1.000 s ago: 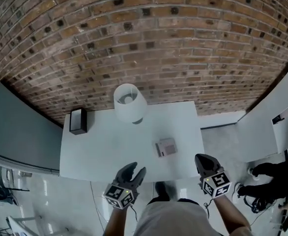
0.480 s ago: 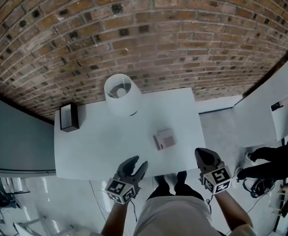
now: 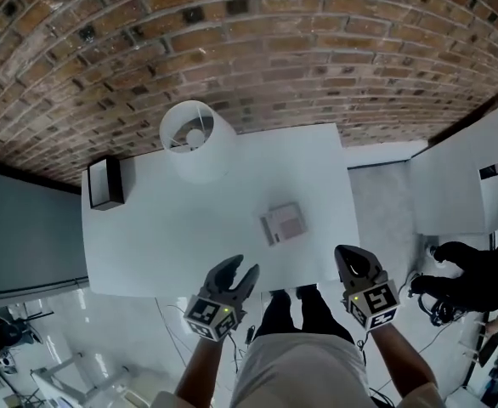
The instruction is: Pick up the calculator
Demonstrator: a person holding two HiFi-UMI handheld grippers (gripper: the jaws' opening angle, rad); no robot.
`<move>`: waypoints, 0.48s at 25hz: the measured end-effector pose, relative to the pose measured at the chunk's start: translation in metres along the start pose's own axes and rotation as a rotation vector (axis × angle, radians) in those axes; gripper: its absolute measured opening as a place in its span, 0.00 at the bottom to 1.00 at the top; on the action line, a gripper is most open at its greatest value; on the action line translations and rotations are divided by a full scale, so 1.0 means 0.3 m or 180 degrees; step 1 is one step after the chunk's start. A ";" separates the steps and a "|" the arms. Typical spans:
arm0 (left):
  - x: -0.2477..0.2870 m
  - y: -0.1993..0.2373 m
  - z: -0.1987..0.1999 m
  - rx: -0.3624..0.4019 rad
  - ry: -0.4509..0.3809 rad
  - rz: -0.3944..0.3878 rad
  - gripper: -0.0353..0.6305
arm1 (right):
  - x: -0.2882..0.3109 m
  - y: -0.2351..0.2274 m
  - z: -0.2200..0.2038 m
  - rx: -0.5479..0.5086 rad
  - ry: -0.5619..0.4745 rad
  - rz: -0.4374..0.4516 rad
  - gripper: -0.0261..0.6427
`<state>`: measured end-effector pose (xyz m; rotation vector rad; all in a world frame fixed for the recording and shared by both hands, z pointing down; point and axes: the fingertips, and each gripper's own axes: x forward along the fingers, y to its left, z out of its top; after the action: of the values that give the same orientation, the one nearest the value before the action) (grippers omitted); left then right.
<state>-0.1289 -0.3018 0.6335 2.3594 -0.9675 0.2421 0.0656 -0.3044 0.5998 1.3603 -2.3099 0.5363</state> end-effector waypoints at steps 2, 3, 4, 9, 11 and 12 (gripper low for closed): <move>0.047 0.023 -0.019 -0.0032 0.0038 0.0016 0.35 | 0.034 -0.022 -0.010 0.0001 0.0017 0.0017 0.06; 0.069 0.034 -0.032 -0.0046 0.0066 0.0030 0.35 | 0.049 -0.032 -0.015 -0.0001 0.0028 0.0025 0.06; 0.090 0.047 -0.048 -0.0059 0.0099 0.0048 0.35 | 0.062 -0.042 -0.024 0.0001 0.0053 0.0033 0.06; 0.208 0.124 -0.165 -0.0115 0.0317 0.0127 0.35 | 0.133 -0.091 -0.081 -0.0012 0.0164 0.0049 0.06; 0.245 0.145 -0.211 -0.0162 0.0410 0.0150 0.35 | 0.155 -0.105 -0.094 -0.0008 0.0204 0.0058 0.06; 0.261 0.154 -0.233 -0.0191 0.0452 0.0163 0.35 | 0.166 -0.110 -0.101 -0.0005 0.0215 0.0062 0.06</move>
<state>-0.1012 -0.3345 0.7399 2.2320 -0.9544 0.3897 0.0771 -0.3399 0.6553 1.3001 -2.2712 0.5774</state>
